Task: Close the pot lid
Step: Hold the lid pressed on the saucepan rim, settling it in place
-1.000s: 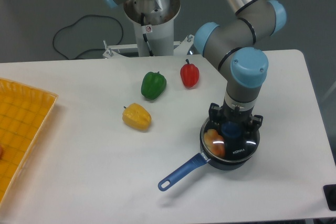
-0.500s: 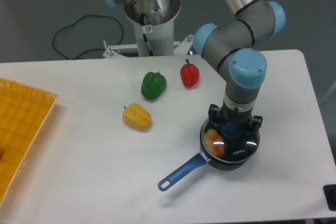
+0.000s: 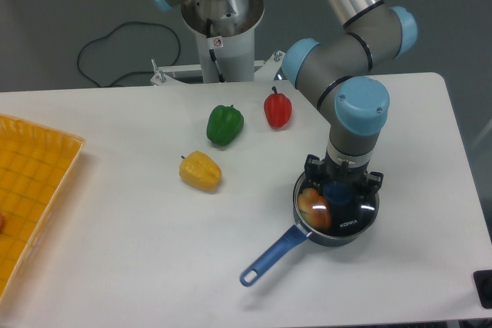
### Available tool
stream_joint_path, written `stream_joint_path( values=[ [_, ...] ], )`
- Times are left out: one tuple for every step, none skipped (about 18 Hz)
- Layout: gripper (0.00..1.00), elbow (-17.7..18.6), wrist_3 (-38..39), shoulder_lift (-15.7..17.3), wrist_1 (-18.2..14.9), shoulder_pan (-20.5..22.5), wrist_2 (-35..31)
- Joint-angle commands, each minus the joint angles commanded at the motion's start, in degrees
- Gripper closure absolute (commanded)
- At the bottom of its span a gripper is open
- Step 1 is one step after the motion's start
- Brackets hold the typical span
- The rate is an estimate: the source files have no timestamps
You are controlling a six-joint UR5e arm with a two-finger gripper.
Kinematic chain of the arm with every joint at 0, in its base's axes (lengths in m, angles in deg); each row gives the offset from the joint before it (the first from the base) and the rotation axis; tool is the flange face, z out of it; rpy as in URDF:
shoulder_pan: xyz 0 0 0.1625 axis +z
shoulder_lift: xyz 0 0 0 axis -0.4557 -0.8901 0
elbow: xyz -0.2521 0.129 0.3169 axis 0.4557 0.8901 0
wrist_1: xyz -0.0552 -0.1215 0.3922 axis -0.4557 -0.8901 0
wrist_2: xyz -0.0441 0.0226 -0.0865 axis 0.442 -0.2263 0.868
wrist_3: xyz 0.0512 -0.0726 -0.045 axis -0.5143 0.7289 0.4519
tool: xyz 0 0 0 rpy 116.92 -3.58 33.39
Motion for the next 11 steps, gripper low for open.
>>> stream_joint_path(
  values=[
    [0.52,0.00,0.00,0.00,0.00,0.00,0.00],
    [0.51,0.00,0.00,0.00,0.09,0.00,0.00],
    [0.51,0.00,0.00,0.00,0.09,0.00,0.00],
    [0.51,0.00,0.00,0.09,0.09,0.09,-0.09],
    [0.51,0.00,0.00,0.09,0.09,0.09,-0.09],
    [0.51,0.00,0.00,0.09,0.00,0.00,-0.09],
    [0.51,0.00,-0.09,0.09,0.00,0.09,-0.17],
    [0.51,0.00,-0.09,0.17,-0.17,0.09,-0.18],
    [0.51,0.00,-0.09,0.35,-0.35,0.09,-0.18],
    [0.51,0.00,-0.09,0.44,-0.44,0.09,-0.18],
    [0.51,0.00,-0.09,0.44,-0.53,0.09,-0.18]
  ],
)
